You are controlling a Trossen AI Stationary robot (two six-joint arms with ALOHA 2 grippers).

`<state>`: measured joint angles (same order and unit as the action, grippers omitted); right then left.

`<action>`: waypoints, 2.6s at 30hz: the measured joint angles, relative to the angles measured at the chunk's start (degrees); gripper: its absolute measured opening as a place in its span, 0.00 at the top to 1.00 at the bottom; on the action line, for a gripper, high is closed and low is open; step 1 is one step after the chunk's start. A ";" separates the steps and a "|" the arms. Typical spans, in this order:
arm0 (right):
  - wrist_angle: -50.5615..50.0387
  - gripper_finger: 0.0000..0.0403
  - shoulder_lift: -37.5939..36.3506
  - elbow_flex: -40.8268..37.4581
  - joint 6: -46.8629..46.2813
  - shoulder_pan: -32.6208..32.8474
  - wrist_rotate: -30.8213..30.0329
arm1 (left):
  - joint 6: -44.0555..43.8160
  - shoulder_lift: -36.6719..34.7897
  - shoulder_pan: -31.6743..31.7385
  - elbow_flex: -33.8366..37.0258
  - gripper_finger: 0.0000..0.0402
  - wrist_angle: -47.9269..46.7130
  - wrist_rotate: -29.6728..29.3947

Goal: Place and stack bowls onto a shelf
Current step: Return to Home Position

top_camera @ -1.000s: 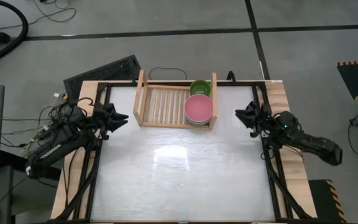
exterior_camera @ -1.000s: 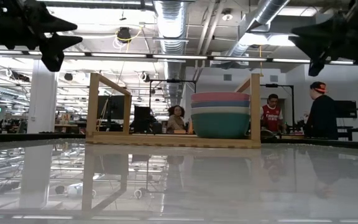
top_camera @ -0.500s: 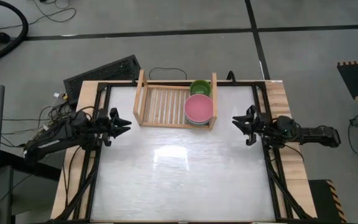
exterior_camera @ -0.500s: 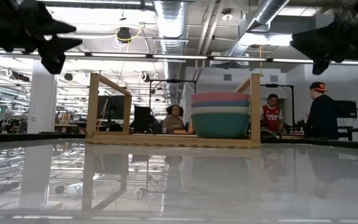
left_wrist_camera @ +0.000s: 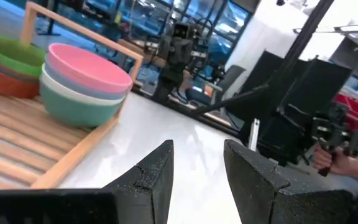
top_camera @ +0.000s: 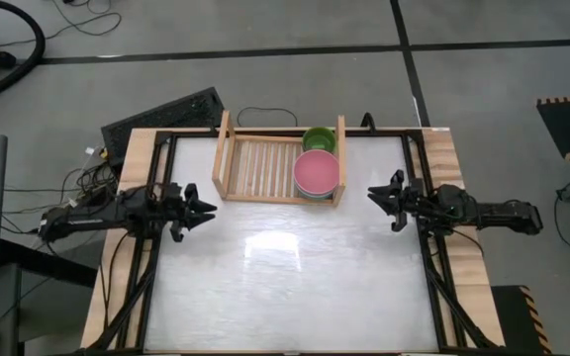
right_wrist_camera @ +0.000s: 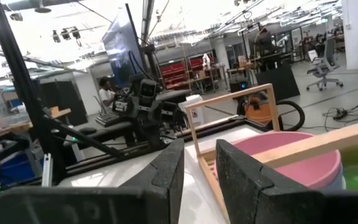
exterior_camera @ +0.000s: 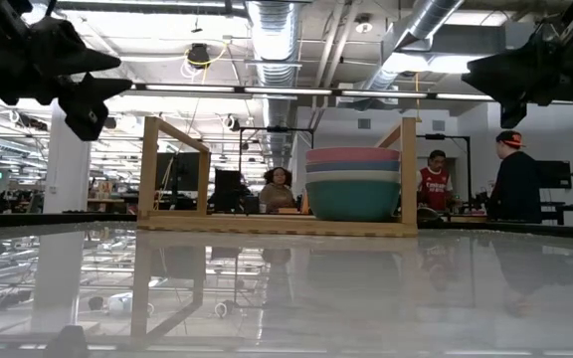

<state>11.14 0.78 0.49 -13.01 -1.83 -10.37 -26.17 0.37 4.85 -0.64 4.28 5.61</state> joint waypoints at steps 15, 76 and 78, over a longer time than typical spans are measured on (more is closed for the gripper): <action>-0.55 0.70 0.00 -0.02 1.22 -0.02 1.44 | 2.03 -0.03 -23.05 0.07 0.69 0.13 -25.87; -8.11 0.70 -0.11 -0.07 -3.34 -12.35 7.49 | 13.33 0.51 -31.43 0.20 0.69 0.03 -21.36; -9.59 0.70 -0.04 -0.07 -3.48 -12.35 7.68 | 13.93 0.66 -31.43 0.20 0.69 -0.27 -21.36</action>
<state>1.55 0.73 0.43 -16.49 -14.17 -2.69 -12.24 1.04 -26.59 -0.45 4.02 -15.75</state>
